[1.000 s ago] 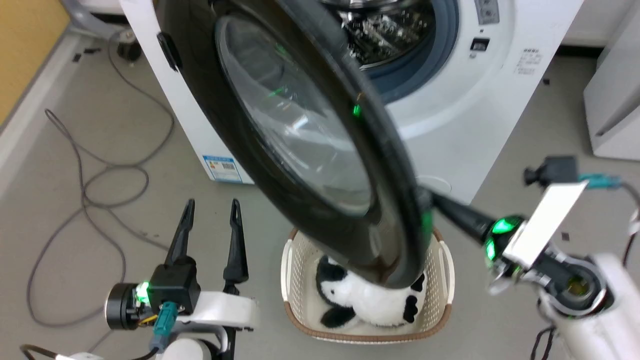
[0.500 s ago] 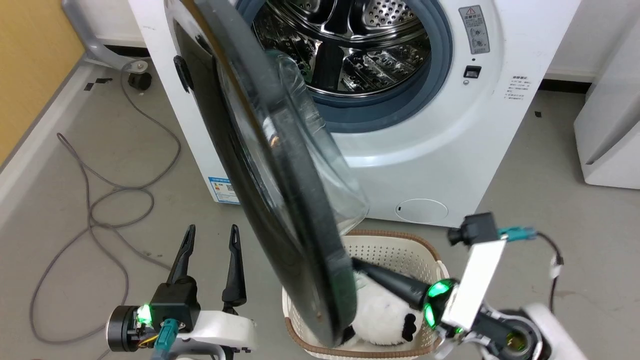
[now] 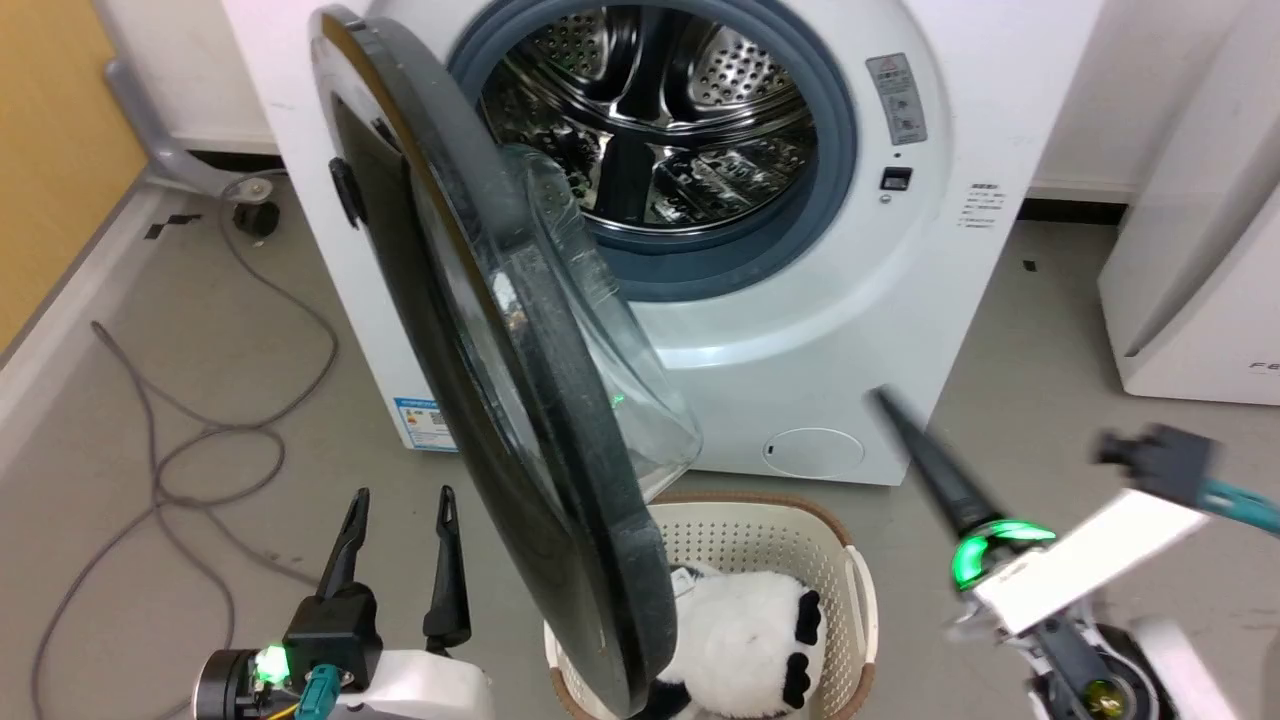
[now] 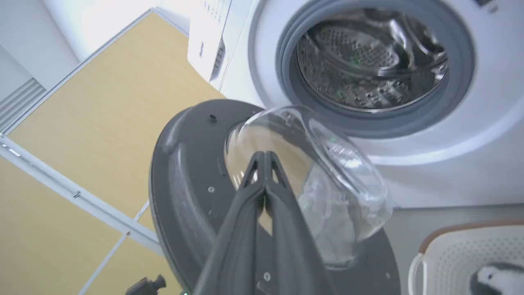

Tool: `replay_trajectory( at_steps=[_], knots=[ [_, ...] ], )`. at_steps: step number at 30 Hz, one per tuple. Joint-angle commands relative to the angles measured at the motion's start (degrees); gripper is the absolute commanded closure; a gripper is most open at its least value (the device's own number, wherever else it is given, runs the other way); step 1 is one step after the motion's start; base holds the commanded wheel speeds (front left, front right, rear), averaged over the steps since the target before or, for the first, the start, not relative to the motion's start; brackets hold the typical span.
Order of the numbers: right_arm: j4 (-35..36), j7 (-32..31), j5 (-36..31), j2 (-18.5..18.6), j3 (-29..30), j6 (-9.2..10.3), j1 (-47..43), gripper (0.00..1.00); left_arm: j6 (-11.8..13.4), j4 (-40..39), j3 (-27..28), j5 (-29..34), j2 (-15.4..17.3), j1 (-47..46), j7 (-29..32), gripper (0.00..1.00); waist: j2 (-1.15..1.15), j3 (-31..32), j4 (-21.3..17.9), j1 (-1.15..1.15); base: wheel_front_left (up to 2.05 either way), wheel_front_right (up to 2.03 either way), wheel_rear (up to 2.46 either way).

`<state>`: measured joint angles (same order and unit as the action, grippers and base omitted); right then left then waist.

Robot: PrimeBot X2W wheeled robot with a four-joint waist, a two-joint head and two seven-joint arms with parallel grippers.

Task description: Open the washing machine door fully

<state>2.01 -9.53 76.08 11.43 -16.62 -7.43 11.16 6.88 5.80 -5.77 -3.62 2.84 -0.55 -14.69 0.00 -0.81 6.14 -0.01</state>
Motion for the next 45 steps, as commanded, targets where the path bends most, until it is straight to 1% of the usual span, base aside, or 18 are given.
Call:
replay_trajectory(
  at_steps=[1, 4, 6, 7, 9, 12, 14, 18, 21, 24, 31, 32, 33, 34, 41, 42, 43, 45],
  knots=[
    [0.2, 2.8, -2.4, 1.0, 0.3, -0.06, -0.9, 1.0, -0.2, 0.0, 0.3, 0.2, 0.0, 0.9, -0.3, 0.0, 0.0, 0.3, -0.4, 0.01, 0.0, 0.0, 0.0],
    [-0.4, 14.1, -9.2, 2.2, 1.4, -0.06, -1.3, 1.0, -0.4, -0.2, 0.7, 0.4, 0.0, 1.2, -0.3, 0.0, 0.0, 0.6, -0.9, 0.01, 0.0, 0.0, 0.0],
    [-1.7, 21.4, -17.2, 4.5, 1.5, -0.06, -1.2, 1.0, -0.4, -0.3, 0.9, 0.5, 0.0, 1.4, -0.3, 0.0, 0.0, 0.7, -1.2, 0.01, 0.0, 0.0, 0.0],
    [-2.2, 23.1, -20.9, 4.8, 1.7, -0.06, -1.3, 1.0, -0.5, -0.4, 1.0, 0.5, 0.0, 1.5, -0.3, 0.0, 0.0, 0.8, -1.4, 0.01, 0.0, 0.0, 0.0],
    [-2.7, 24.3, -26.2, 3.8, 4.0, -0.06, -1.7, 1.0, -0.5, -0.5, 1.3, 0.6, 0.0, 1.6, -0.3, 0.0, 0.0, 0.9, -1.8, 0.01, 0.0, 0.0, 0.0],
    [-0.1, 24.5, -36.6, 0.8, 10.1, -0.06, -2.5, 1.0, -0.5, -0.8, 1.6, 0.6, 0.0, 1.8, -0.3, 0.0, 0.0, 0.8, -2.3, 0.01, 0.0, 0.0, 0.0],
    [1.6, 24.5, -43.9, -0.7, 12.6, -0.06, -4.0, 1.0, -0.5, -1.0, 1.7, 0.7, 0.0, 1.9, -0.3, 0.0, 0.0, 0.8, -2.5, 0.01, 0.0, 0.0, 0.0],
    [3.8, 24.5, -57.4, -2.3, 15.0, -0.06, -7.1, 1.0, -0.5, -1.1, 1.9, 0.7, 0.0, 2.1, -0.3, 0.0, 0.0, 0.8, -2.9, 0.01, 0.0, 0.0, 0.0],
    [4.4, 24.5, -62.6, -4.5, 16.2, -0.06, -9.9, 1.0, -0.5, -1.2, 2.1, 0.8, 0.0, 2.2, -0.3, 0.0, 0.0, 0.8, -3.2, 0.01, 0.0, 0.0, 0.0],
    [3.2, 24.5, -66.2, -5.2, 16.4, -0.06, -12.5, 1.0, -0.6, -1.2, 2.2, 0.9, 0.0, 2.2, -0.3, 0.0, 0.0, 0.8, -3.2, 0.01, 0.0, 0.0, 0.0],
    [-0.8, 24.5, -66.2, -7.4, 17.0, -0.06, -16.6, 1.0, -0.6, -1.1, 2.0, 0.9, 0.0, 2.1, -0.3, 0.0, 0.0, 0.9, -3.0, 0.01, 0.0, 0.0, 0.0],
    [-1.3, 24.5, -65.8, -7.7, 17.2, -0.06, -16.7, 0.82, -0.5, -1.1, 2.0, 0.8, 0.0, 2.1, -0.3, 0.0, 0.0, 0.9, -3.0, 0.01, 0.0, 0.0, 0.0],
    [-1.7, 24.5, -65.6, -7.8, 17.4, -0.06, -16.9, 0.4, -0.5, -1.0, 2.1, 0.8, 0.0, 2.1, -0.3, 0.0, 0.0, 0.9, -3.0, 0.01, 0.0, 0.0, 0.0],
    [-1.9, 24.5, -65.7, -8.0, 17.4, -0.06, -16.9, 0.0, -0.6, -1.0, 2.1, 0.8, 0.0, 2.2, -0.3, 0.0, 0.0, 0.9, -3.0, 0.01, 0.0, 0.0, 0.0],
    [-3.4, 24.5, -66.3, -8.4, 18.1, -0.06, -17.3, 0.0, -0.2, -0.9, 2.3, 0.8, 0.0, 2.2, -0.3, 0.0, 0.0, 1.4, -2.7, 0.01, 0.0, 0.0, 0.0],
    [-3.5, 24.5, -66.9, -8.4, 18.2, -0.06, -17.3, 0.0, 0.0, -1.2, 2.4, 1.1, 0.0, 2.1, -0.3, 0.55, 0.0, 1.4, -2.6, 0.01, 0.0, 0.0, 0.0],
    [-3.5, 24.5, -67.5, -8.4, 18.2, -0.06, -17.3, 0.0, 0.0, -1.6, 2.5, 1.3, 0.0, 1.9, -0.3, 1.0, 0.0, 1.5, -2.5, 0.01, 0.0, 0.0, 0.0],
    [-3.5, 24.5, -68.9, -8.5, 18.4, -0.06, -17.4, 0.0, -0.1, -2.0, 2.9, 1.4, 0.0, 1.5, -0.3, 1.0, 0.0, 1.6, -2.2, 0.01, 0.0, 0.0, 0.0]
  ],
)
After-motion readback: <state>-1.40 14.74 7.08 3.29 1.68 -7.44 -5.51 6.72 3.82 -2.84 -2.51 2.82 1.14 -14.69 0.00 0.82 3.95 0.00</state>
